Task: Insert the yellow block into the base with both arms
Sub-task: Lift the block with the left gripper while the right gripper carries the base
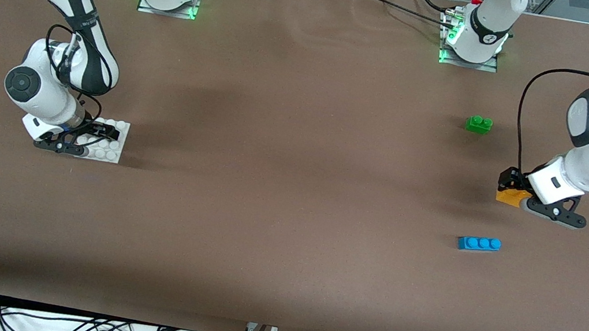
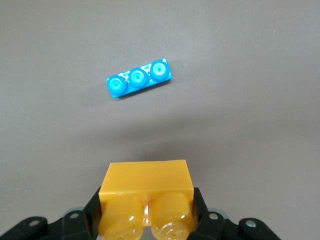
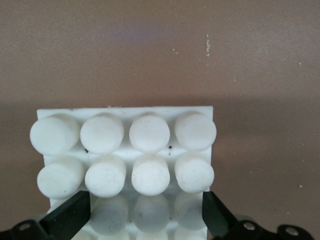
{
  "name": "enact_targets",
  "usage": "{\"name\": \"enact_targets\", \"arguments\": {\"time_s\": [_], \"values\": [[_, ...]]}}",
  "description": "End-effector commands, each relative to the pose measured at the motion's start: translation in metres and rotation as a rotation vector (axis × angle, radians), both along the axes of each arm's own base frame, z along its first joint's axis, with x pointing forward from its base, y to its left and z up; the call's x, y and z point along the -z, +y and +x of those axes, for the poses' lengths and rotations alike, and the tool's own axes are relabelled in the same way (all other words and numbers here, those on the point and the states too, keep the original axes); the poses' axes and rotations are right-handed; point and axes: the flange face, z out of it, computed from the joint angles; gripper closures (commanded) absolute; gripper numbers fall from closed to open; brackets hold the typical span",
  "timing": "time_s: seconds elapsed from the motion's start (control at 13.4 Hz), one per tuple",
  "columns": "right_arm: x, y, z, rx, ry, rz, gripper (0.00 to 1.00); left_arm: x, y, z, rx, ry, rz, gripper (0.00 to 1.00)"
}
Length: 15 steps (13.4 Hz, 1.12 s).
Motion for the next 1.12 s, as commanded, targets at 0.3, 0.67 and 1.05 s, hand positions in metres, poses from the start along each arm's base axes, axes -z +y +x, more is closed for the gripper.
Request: {"name": "enact_targets", "arguments": {"time_s": [0.3, 0.67, 1.05], "values": [[0.024, 0.067, -0.006, -0.012, 0.005, 0.049, 0.00, -0.066, -0.009, 0.000, -0.008, 0.004, -0.011, 1.00], [0.018, 0.122, -0.003, -0.046, -0.016, 0.051, 0.00, -0.105, -0.019, -0.011, -0.008, -0.040, -0.003, 1.00], [0.014, 0.192, -0.008, -0.038, -0.036, 0.056, 0.00, -0.125, -0.067, -0.021, -0.081, -0.045, -0.024, 1.00]]}}
